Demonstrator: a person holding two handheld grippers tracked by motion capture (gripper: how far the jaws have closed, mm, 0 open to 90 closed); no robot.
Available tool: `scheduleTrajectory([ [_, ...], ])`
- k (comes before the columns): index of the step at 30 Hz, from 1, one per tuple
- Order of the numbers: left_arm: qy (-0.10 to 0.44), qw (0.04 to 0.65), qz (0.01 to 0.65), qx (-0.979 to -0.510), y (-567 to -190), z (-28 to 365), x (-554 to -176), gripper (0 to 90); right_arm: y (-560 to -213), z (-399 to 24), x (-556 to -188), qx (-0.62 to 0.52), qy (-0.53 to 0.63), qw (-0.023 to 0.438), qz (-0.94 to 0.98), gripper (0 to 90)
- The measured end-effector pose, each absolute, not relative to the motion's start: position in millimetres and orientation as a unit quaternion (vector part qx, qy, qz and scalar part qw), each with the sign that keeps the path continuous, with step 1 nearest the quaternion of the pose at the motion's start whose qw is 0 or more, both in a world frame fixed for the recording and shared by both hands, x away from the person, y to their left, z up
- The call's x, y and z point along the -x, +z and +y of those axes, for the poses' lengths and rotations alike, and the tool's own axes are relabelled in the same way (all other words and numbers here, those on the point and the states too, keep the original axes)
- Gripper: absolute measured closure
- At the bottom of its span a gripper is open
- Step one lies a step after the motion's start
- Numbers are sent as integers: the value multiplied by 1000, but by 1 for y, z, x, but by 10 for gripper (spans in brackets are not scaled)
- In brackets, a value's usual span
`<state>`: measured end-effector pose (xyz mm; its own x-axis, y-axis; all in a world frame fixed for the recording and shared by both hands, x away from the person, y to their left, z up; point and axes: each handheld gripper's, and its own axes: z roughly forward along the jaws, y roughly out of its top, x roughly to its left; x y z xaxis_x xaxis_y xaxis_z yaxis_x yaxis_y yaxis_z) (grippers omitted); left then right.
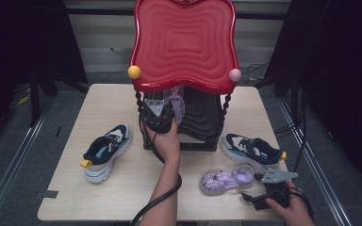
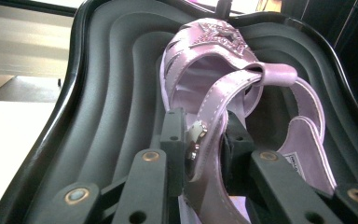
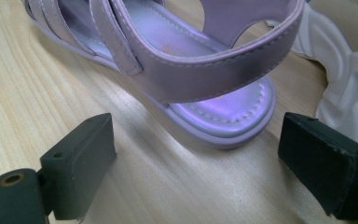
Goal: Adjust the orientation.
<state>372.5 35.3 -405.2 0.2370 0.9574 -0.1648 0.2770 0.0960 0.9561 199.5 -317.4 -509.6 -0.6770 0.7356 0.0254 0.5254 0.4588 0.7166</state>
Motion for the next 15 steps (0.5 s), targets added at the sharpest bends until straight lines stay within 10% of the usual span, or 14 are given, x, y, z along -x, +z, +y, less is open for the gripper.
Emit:
scheduleTrajectory([
  [15, 329, 515, 500, -613, -392, 40, -361, 633, -510, -317, -200, -375, 361, 146, 842, 102],
])
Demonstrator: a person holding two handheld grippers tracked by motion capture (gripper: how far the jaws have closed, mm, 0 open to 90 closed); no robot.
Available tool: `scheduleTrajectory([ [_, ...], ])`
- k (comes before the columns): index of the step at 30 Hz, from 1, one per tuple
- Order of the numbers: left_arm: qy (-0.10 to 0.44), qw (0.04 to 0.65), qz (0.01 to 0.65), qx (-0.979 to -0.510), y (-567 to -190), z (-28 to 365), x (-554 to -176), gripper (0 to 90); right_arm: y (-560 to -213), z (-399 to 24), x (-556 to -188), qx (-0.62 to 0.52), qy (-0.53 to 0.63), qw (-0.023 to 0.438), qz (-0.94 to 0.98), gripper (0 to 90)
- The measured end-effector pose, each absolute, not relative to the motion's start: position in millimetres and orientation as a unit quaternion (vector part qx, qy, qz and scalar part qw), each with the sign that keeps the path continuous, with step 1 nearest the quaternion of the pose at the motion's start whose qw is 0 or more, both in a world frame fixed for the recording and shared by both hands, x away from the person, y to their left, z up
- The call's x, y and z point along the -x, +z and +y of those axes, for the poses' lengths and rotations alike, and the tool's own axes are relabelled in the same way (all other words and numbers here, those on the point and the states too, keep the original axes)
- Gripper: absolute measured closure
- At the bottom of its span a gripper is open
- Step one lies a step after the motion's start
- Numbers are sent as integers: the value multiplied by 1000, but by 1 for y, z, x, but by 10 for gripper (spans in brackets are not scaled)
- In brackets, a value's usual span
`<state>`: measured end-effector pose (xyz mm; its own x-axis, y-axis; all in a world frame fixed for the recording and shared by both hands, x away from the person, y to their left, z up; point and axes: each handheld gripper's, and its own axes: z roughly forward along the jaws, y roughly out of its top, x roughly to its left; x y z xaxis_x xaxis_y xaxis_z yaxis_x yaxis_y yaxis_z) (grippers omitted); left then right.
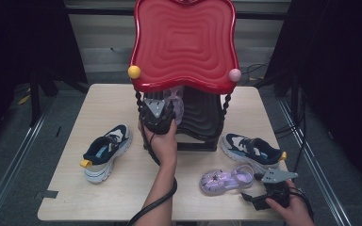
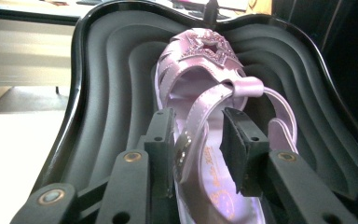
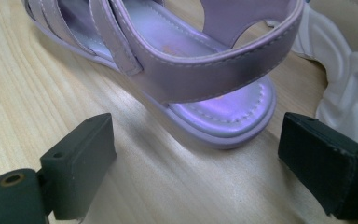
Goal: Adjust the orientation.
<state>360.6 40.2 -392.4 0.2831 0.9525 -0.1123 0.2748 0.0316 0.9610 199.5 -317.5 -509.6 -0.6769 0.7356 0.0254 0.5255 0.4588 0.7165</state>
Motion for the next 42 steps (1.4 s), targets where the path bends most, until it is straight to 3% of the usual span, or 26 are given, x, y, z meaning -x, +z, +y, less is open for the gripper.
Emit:
scheduleTrajectory([
  [12, 313, 491, 473, -661, -387, 50, -349, 526, -510, -318, -200, -374, 361, 146, 842, 102],
  [23, 273, 487, 468, -686, -382, 68, -339, 336, -509, -317, -199, -376, 361, 145, 841, 102],
  [42, 189, 483, 424, -742, -400, 104, -312, 277, -510, -317, -199, -375, 362, 146, 841, 102],
])
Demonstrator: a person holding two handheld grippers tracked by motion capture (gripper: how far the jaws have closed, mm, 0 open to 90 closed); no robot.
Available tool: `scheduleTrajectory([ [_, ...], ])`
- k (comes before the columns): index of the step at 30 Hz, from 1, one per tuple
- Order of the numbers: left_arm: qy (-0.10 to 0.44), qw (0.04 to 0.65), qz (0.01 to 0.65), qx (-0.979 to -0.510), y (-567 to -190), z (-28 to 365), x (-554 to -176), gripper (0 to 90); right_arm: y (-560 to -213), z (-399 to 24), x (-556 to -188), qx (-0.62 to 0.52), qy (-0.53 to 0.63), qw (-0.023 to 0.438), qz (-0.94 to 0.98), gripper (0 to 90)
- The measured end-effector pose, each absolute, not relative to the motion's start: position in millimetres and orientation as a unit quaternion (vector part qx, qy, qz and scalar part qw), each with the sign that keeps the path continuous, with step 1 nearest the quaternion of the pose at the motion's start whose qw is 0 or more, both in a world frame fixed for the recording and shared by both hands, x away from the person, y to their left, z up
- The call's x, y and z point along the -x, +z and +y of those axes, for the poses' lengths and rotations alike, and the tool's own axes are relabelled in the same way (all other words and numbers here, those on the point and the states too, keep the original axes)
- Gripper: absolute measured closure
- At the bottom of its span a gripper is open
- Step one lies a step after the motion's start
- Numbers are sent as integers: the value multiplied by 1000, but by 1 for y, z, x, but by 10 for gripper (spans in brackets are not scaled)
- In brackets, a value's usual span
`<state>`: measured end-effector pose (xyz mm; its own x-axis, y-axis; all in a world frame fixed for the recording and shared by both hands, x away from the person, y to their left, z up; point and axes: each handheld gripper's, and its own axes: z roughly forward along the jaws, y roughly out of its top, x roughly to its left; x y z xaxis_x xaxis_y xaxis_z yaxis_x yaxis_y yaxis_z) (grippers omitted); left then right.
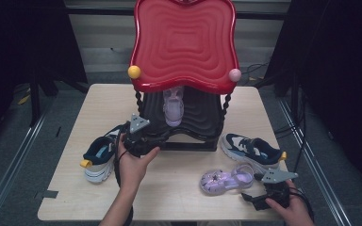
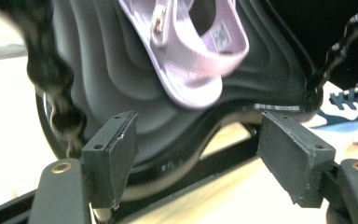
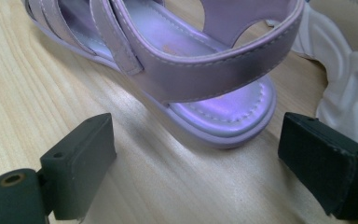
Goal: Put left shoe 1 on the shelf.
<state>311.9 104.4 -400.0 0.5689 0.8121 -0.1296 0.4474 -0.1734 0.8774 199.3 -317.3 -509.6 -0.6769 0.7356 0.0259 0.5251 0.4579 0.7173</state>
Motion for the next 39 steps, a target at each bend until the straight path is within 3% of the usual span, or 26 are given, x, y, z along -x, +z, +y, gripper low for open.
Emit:
scheduleTrajectory([
  [15, 148, 443, 413, -782, -455, 129, -293, 262, -510, -317, -199, -375, 362, 146, 841, 103],
  [39, 102, 397, 367, -835, -507, 127, -289, 227, -510, -317, -199, -375, 362, 146, 841, 102],
])
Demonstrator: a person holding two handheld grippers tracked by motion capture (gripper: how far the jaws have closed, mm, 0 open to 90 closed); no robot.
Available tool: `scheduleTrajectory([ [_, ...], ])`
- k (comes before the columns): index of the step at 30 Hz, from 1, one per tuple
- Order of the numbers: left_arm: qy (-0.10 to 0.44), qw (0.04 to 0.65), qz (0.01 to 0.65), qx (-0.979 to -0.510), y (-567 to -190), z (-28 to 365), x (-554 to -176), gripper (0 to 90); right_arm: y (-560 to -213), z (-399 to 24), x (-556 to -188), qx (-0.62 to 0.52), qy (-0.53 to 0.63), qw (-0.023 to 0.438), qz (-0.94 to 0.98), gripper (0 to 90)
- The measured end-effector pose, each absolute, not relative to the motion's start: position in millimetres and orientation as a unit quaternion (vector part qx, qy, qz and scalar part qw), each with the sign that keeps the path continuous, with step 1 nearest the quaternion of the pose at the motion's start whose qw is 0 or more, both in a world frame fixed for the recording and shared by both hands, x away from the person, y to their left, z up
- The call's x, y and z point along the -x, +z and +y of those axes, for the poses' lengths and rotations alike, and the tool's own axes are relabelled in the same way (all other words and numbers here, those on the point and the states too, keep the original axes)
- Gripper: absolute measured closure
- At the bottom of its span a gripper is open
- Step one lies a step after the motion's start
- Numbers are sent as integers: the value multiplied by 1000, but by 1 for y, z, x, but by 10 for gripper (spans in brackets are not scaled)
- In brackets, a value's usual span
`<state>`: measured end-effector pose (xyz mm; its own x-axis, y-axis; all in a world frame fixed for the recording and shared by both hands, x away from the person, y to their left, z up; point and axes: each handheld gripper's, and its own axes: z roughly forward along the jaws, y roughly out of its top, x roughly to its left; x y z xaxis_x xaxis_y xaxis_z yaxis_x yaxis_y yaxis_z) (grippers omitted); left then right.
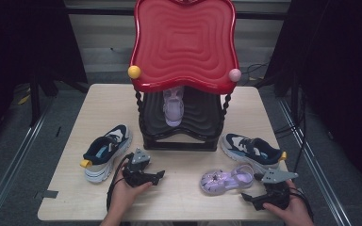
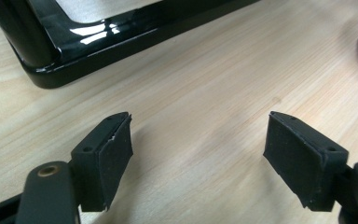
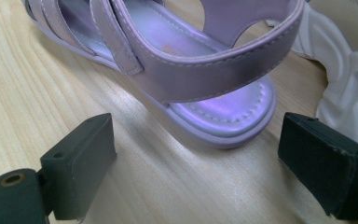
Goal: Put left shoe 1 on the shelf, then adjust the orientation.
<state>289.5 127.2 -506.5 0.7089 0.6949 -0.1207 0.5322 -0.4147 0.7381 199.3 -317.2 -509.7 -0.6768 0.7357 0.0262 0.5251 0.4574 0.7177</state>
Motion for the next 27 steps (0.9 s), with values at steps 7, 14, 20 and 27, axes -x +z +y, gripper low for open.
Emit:
scheduleTrajectory([
  [7, 121, 384, 346, -847, -507, 126, -287, 200, -510, -317, -200, -377, 361, 147, 840, 102],
  [14, 134, 369, 323, -861, -508, 122, -286, 162, -507, -315, -204, -391, 365, 139, 833, 119],
  [20, 134, 369, 324, -861, -508, 122, -286, 159, -507, -311, -208, -377, 355, 138, 844, 126],
  [27, 130, 371, 326, -860, -508, 122, -286, 159, -506, -314, -204, -380, 365, 126, 841, 132],
])
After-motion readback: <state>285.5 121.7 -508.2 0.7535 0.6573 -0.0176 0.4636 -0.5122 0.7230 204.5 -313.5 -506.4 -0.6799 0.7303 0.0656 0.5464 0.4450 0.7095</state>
